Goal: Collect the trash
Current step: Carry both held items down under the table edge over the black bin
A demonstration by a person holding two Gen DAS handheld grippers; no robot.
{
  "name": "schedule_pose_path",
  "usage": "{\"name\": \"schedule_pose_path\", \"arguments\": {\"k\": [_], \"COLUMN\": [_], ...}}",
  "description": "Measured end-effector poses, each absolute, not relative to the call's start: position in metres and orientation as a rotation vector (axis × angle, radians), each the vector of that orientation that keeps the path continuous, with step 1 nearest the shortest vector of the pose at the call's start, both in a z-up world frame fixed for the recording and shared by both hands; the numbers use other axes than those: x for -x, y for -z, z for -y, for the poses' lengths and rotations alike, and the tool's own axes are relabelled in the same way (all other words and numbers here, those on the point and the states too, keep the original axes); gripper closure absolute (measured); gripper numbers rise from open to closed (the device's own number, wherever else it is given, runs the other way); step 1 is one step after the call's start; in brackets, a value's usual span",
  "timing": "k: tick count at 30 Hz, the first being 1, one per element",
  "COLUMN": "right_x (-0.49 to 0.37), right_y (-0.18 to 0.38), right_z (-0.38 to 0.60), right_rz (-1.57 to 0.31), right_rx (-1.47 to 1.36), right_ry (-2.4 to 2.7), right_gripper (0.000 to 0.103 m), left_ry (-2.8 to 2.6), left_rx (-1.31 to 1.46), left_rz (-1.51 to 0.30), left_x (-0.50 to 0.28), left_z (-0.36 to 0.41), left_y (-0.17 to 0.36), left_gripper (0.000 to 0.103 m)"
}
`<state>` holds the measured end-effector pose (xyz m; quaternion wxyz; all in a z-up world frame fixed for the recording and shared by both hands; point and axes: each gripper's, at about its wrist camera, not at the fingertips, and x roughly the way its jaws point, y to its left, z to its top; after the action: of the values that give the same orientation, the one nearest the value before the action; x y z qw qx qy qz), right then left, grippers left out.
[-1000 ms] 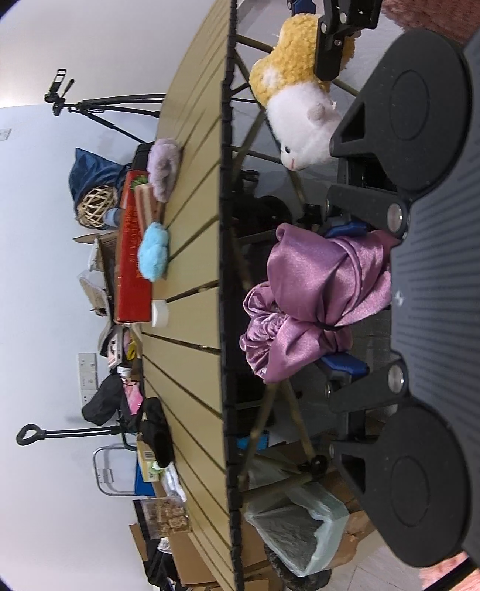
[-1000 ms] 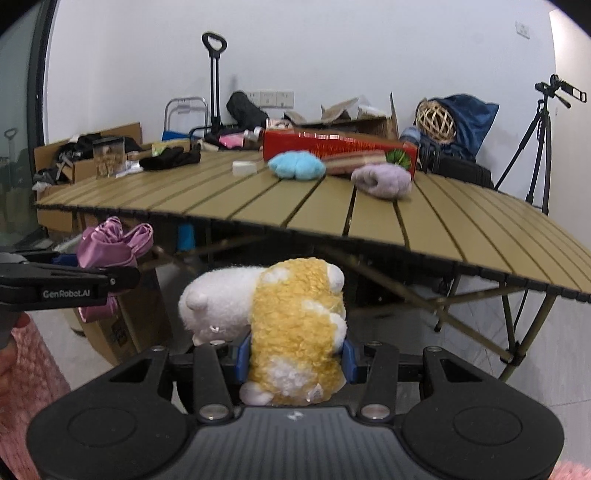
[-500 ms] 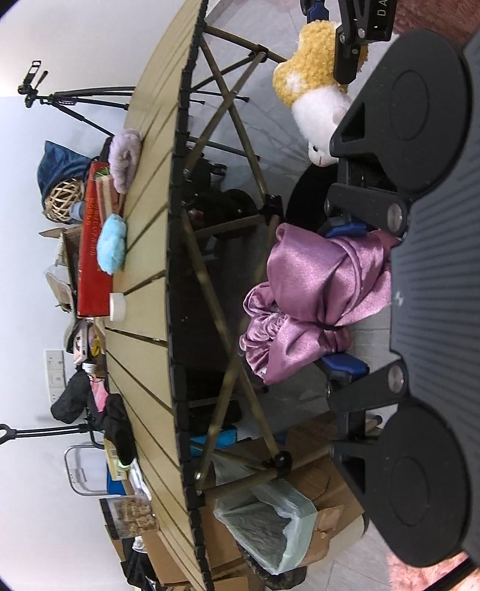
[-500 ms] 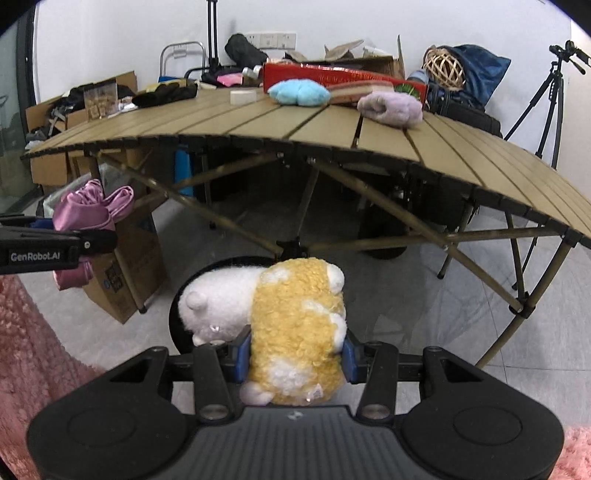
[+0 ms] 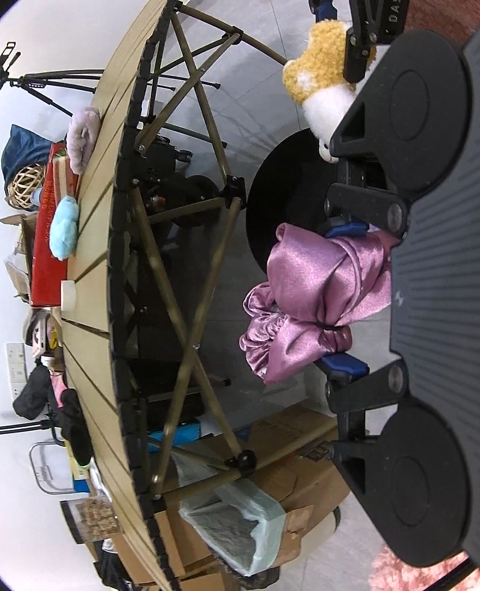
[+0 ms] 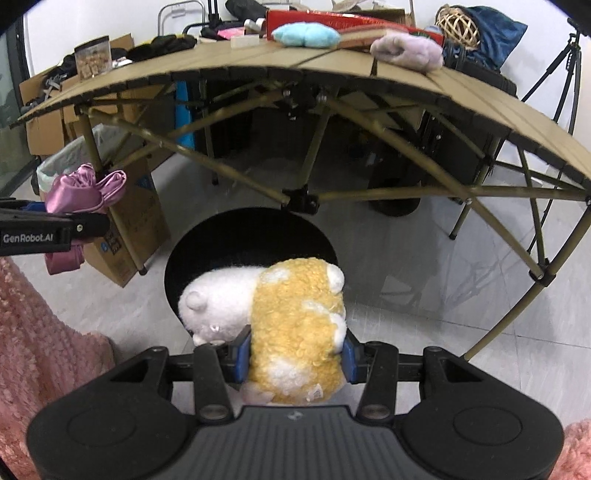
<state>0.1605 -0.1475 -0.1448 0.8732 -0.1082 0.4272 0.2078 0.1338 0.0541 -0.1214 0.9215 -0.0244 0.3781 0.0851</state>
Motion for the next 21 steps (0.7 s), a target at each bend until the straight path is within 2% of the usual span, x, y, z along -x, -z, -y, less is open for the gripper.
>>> {"name": "schedule_pose_path", "arguments": {"k": [21], "right_x": [-0.22], "right_y": [0.177], "right_z": [0.099], "right_rz": [-0.941], "right_rx": [0.261], "right_ry": [-0.467], "right_gripper": [0.058], "left_ry": [-0.229], "left_rx": [0.064], "left_rz": [-0.867], "left_x": [-0.158], "left_z": [-0.063], "left_y": [0.14], "left_gripper": [0.044]}}
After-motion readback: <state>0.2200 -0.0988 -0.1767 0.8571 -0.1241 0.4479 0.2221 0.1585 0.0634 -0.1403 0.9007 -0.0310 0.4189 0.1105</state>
